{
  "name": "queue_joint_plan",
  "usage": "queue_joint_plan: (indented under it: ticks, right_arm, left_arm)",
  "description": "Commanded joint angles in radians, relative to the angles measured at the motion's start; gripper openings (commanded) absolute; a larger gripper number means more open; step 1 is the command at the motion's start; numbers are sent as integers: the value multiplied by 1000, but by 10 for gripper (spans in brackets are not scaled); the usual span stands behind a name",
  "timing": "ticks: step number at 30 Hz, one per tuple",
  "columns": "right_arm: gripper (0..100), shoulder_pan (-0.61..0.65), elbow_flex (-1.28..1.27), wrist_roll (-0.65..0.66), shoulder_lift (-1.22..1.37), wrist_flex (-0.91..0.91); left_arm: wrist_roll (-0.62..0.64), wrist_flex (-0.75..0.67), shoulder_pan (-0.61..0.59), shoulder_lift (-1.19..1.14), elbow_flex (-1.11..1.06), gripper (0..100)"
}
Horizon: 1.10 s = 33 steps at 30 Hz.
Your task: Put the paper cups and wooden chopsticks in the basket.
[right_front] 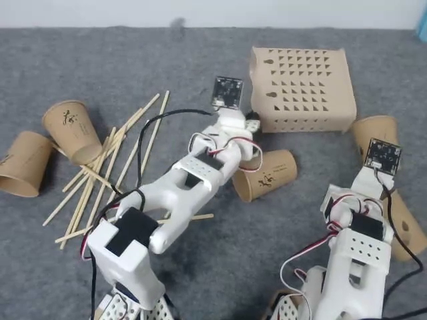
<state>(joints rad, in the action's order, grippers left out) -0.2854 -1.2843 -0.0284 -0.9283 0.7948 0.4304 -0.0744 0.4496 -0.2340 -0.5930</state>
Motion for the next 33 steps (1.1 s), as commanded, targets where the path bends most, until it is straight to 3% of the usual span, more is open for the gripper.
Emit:
queue_joint_plan:
  ticks: [1,11,14,20,24,28,33]
  right_arm:
    - [6,-7,6,21,-27,-8]
    - [6,-8,6,21,-27,-8]
    - [6,-8,6,21,-27,-10]
    - [6,-8,6,21,-27,-13]
    - [6,-8,6,21,-27,-12]
    - [6,-8,6,21,-27,-12]
    - [6,-8,6,21,-27,-10]
  left_arm:
    - [17,5,28,46,85,16]
    - [17,20,117,-180,308,16]
    - [17,98,110,-209,381,16]
    - [17,397,115,57,390,16]
    - [43,466,112,250,312,16]
    - [21,416,115,391,117,71]
    - [-74,64,106,457,-225,273]
